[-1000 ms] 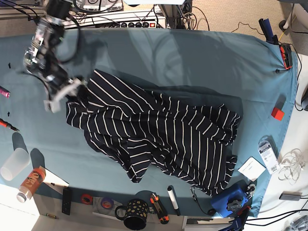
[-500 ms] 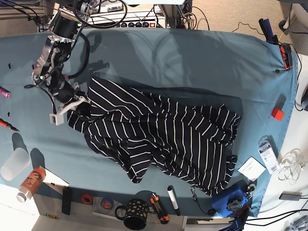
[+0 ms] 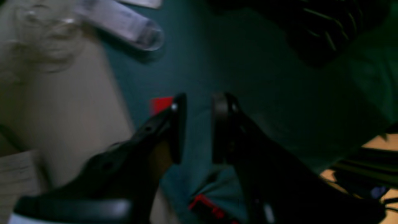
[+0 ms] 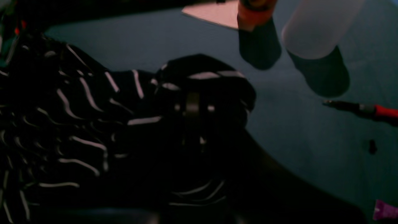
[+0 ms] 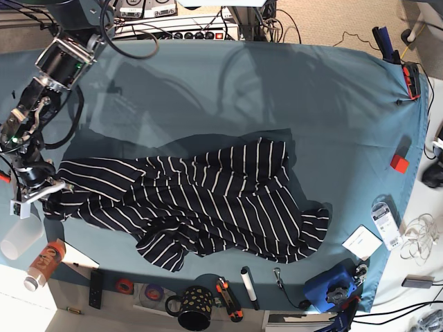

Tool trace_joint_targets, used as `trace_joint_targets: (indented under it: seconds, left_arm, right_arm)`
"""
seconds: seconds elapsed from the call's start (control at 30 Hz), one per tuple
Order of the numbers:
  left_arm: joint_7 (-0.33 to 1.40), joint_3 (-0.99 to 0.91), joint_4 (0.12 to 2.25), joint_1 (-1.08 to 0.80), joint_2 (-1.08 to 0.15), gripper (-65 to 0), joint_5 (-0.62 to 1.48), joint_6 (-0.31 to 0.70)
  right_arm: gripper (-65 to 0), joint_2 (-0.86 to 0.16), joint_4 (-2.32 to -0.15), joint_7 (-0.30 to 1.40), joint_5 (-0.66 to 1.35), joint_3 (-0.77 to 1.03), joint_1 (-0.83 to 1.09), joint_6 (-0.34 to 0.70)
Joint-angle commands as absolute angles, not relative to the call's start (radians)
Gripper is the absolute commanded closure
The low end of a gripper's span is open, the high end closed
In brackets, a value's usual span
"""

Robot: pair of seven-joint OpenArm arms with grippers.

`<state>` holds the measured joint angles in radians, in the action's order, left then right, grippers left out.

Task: Layout the t-shirt on the table in an organized manner, then fold the t-shirt properly
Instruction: 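Lower the left gripper and grasp the shirt's opposite edge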

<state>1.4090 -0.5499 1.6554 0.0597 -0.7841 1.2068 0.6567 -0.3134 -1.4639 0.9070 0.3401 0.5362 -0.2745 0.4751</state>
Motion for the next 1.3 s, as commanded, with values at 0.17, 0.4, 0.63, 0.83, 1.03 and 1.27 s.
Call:
trace_joint_targets:
  seconds: [0.17, 0.4, 0.63, 0.83, 1.03, 1.27]
  left_arm:
    - [1.388, -0.559, 1.883, -0.057, -0.599, -12.7, 1.223, 0.698]
    - [1.173, -0.558, 2.01, -0.162, -0.392, -13.0, 1.085, 0.698]
    - [0.882, -0.293, 2.009, -0.161, -0.331, -23.4, 0.654, 0.698]
    - [0.755, -0.041, 2.004, -0.09, -0.33, -27.1, 0.292, 0.477]
    - [0.773, 0.061, 1.921, -0.035, -0.33, -27.1, 0.291, 0.46]
    - [0.724, 0.07, 1.769, 0.014, -0.329, -27.1, 0.299, 0.382]
  right_arm:
    - [0.0, -0.347, -1.381, 0.863, 0.346, 0.538, -0.296, 0.475]
    - [0.0, -0.353, -1.376, 0.841, 0.316, 0.539, -0.302, 0.471]
    - [0.0, -0.352, -1.376, 0.864, 0.317, 0.538, -0.302, 0.473]
    - [0.0, -0.352, -1.376, 0.907, 0.316, 0.538, -0.301, 0.474]
    - [0.0, -0.352, -1.376, 0.912, 0.316, 0.538, -0.301, 0.474]
    - [0.0, -0.352, -1.376, 0.913, 0.316, 0.538, -0.301, 0.474]
